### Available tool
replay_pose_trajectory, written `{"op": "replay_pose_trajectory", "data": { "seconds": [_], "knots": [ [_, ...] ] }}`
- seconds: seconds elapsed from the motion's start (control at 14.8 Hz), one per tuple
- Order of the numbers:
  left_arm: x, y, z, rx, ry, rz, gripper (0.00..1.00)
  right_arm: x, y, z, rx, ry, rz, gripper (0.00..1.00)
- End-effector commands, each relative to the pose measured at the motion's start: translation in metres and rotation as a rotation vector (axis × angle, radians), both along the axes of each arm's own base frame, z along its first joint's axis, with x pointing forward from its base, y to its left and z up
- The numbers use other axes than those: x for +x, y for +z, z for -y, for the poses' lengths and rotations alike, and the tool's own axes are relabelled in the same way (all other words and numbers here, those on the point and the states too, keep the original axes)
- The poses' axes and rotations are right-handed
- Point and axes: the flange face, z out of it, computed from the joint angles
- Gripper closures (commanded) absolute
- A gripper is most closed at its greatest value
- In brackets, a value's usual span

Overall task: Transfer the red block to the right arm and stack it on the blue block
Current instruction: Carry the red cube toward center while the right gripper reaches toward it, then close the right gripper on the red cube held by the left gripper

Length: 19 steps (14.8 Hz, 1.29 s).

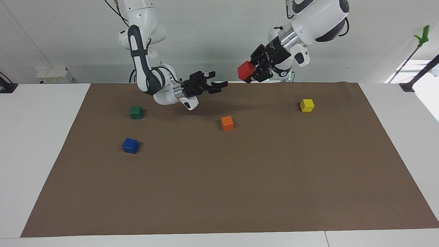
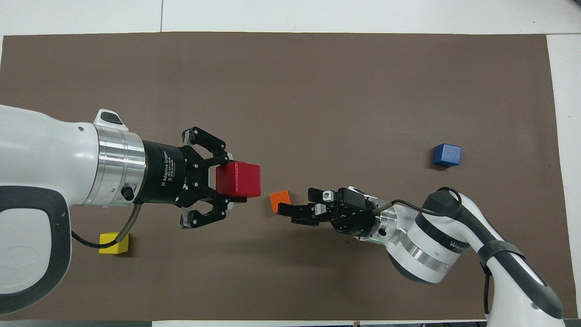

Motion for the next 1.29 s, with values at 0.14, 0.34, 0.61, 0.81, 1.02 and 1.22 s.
{"op": "replay_pose_trajectory", "data": {
  "seconds": [0.14,0.34,0.61,0.81,1.02,1.22],
  "knots": [
    [-0.024,-0.023,0.006,-0.022,0.083,-0.001,1.00,-0.001,0.009,-0.018,0.023,-0.037,-0.026,0.00],
    [-0.037,-0.040,0.022,-0.038,0.063,-0.034,1.00,-0.004,0.008,-0.028,0.019,-0.051,-0.034,0.00],
    [-0.051,-0.040,0.039,-0.038,0.030,-0.025,1.00,0.000,0.003,-0.029,0.007,-0.074,-0.009,0.00],
    [-0.057,-0.043,0.042,-0.034,0.020,-0.031,1.00,0.002,0.007,-0.031,0.012,-0.067,-0.009,0.00],
    [-0.058,-0.044,0.041,-0.031,0.020,-0.034,1.00,0.002,0.005,-0.030,0.013,-0.059,-0.033,0.00],
    [-0.060,-0.047,0.040,-0.028,0.020,-0.038,1.00,0.002,0.004,-0.030,0.006,-0.063,-0.033,0.65]
  ]
}}
